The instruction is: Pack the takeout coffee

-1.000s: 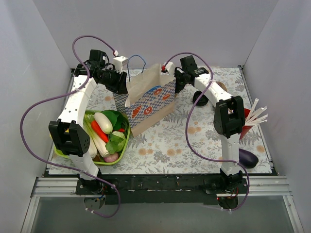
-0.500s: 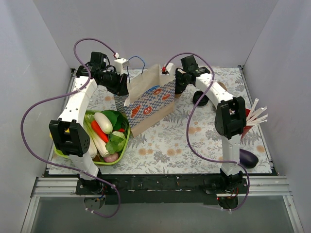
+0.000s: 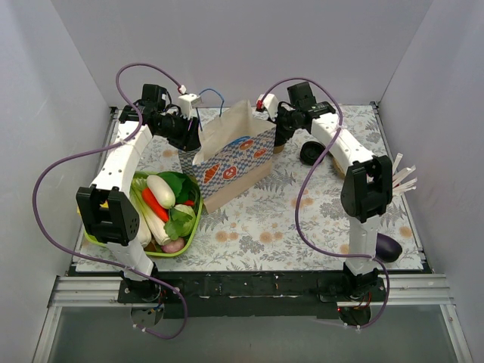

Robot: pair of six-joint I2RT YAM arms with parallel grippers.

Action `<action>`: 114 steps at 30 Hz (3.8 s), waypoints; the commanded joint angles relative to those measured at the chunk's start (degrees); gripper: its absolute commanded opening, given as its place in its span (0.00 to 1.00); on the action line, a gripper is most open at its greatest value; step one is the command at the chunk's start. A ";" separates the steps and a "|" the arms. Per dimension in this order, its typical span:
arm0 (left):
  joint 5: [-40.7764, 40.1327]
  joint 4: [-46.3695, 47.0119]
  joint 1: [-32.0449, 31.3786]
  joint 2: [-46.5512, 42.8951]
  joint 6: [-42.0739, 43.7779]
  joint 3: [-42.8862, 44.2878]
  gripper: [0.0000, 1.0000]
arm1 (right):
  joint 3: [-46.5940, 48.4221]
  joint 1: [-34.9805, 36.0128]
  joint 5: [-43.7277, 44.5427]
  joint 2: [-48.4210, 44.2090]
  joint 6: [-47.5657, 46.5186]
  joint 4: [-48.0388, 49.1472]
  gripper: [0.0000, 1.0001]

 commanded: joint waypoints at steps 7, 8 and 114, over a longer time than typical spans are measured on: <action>0.41 -0.76 0.12 -2.65 1.05 -0.10 0.41 | 1.13 -2.68 -0.81 0.68 1.97 5.18 0.94; 0.41 -1.02 0.12 -2.30 0.96 0.16 0.41 | 1.65 -2.60 -0.90 1.04 1.97 5.18 0.95; 3.93 -2.42 0.82 -4.23 3.33 -2.12 0.18 | -18.92 -6.29 -6.26 -17.95 0.91 3.77 0.73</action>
